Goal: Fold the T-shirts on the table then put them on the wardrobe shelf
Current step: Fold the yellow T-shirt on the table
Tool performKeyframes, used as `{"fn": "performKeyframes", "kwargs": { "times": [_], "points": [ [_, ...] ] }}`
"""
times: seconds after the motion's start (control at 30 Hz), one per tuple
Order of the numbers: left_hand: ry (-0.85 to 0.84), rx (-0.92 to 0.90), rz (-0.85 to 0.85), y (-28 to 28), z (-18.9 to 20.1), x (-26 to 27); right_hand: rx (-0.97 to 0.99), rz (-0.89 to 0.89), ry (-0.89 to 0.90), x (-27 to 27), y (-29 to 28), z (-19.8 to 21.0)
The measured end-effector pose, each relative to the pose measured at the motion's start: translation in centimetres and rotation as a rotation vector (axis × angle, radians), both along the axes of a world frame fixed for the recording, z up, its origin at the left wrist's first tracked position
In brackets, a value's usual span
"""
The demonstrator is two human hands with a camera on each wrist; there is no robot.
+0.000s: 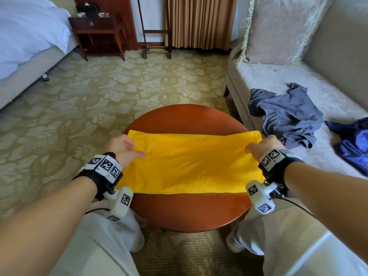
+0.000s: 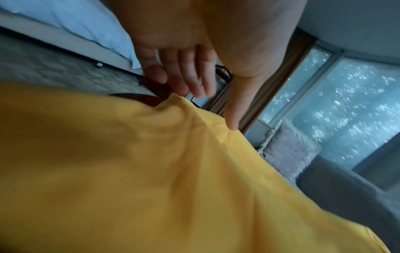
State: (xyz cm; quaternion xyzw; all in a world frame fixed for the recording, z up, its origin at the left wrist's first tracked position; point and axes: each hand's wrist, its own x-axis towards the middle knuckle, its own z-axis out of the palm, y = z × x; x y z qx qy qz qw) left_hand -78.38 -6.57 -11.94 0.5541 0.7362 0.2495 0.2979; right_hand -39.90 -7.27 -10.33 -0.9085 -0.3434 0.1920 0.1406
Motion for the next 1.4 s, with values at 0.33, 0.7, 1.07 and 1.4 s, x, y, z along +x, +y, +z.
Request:
{"fn": "performKeyframes", "kwargs": {
  "times": [0.33,0.7,1.07,1.4],
  "points": [
    [0.604,-0.258,-0.385,-3.4,-0.2,0.0,-0.326,0.469,0.06,-4.2,-3.5,-1.5],
    [0.25,-0.454,-0.433,-3.1,3.8,2.2,-0.134,0.473,-0.154,-9.9,0.6,-0.1],
    [0.611,-0.39,-0.4,-4.4,0.8,0.5,-0.343,0.806,-0.267,-11.6,-2.2,-2.0],
    [0.373,-0.506,-0.352,-7.9,-0.1,5.0,-0.233,0.494,-0.224,-8.7,-3.5,-0.2]
  ]
}}
